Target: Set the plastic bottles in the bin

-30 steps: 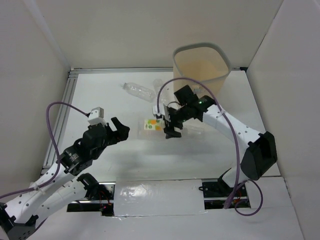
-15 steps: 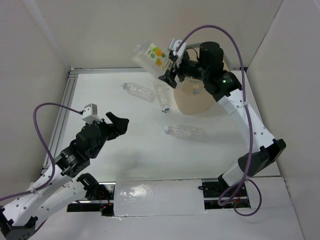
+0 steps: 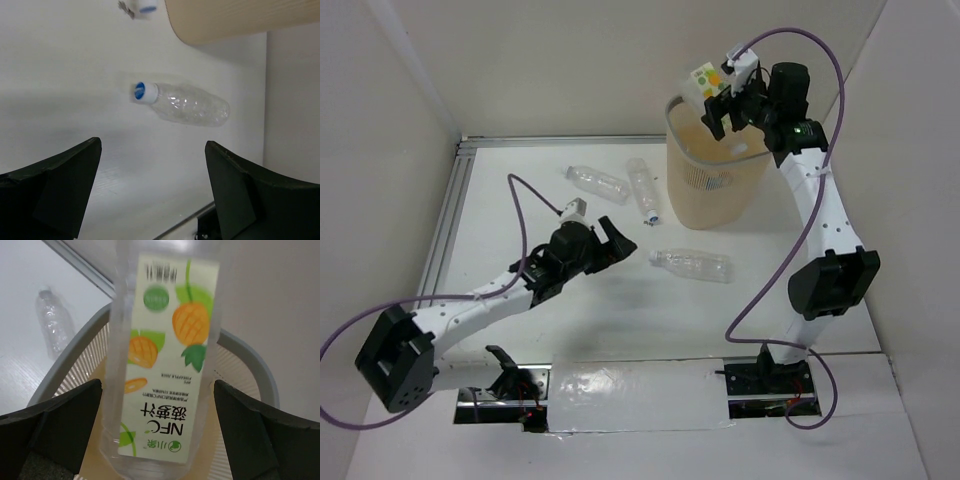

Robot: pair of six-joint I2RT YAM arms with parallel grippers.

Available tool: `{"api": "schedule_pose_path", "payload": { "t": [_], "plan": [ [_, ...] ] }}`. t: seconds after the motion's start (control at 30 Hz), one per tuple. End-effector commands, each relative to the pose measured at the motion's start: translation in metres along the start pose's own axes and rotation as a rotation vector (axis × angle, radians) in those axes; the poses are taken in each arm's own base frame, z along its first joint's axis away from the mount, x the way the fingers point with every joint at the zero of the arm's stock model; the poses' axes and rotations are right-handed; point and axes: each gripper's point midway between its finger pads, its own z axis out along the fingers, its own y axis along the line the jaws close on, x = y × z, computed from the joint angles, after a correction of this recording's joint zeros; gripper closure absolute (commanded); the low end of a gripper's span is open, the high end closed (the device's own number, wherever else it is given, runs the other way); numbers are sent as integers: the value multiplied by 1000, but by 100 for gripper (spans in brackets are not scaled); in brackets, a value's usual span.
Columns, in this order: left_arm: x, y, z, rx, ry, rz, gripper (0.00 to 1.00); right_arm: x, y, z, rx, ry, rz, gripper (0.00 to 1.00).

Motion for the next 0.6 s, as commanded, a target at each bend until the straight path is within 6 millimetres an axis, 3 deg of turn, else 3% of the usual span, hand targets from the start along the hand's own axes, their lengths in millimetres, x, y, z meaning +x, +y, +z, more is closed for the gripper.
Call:
{"api": "schedule_pose_path", "payload": {
  "t": [0.0, 0.07, 0.1, 0.17, 0.2, 0.23, 0.27, 0.3, 0.33, 0.37, 0.4, 0.47, 0.53, 0.57],
  "plan": [
    [10, -67, 4, 178, 46, -160, 3, -23, 9, -14, -63, -68, -38, 0],
    [22, -70, 17, 123, 56, -264, 1, -21, 4, -26, -70, -80, -35, 0],
    [37, -75, 18, 109, 79, -293, 0, -33, 5, -39, -84, -115, -48, 0],
    [45, -79, 26, 51, 82, -425, 0, -29, 18, -56, -192, -126, -33, 8],
    [62, -74, 35, -6, 107, -454, 0, -28, 41, -72, -307, -133, -21, 13],
    [60, -86, 37, -11, 103, -489, 0, -23, 40, -82, -326, -137, -69, 20],
    [65, -79, 41, -75, 101, -543, 0, -11, 48, -87, -357, -122, -58, 39],
    [76, -74, 49, -120, 114, -567, 0, -16, 56, -105, -366, -140, -83, 49],
    [76, -86, 51, -106, 120, -594, 0, -9, 62, -116, -392, -142, -77, 60],
    [77, -87, 55, -125, 119, -635, 0, 11, 70, -119, -411, -122, -54, 70],
    [80, -86, 57, -151, 130, -650, 0, 9, 77, -134, -408, -136, -70, 80],
    [90, -95, 67, -206, 163, -698, 0, 37, 91, -143, -444, -98, -52, 80],
    [95, -100, 71, -279, 193, -706, 0, 47, 106, -153, -471, -78, -30, 76],
    [105, -91, 79, -331, 201, -734, 0, 54, 106, -156, -467, -68, -33, 74]
  ]
}}
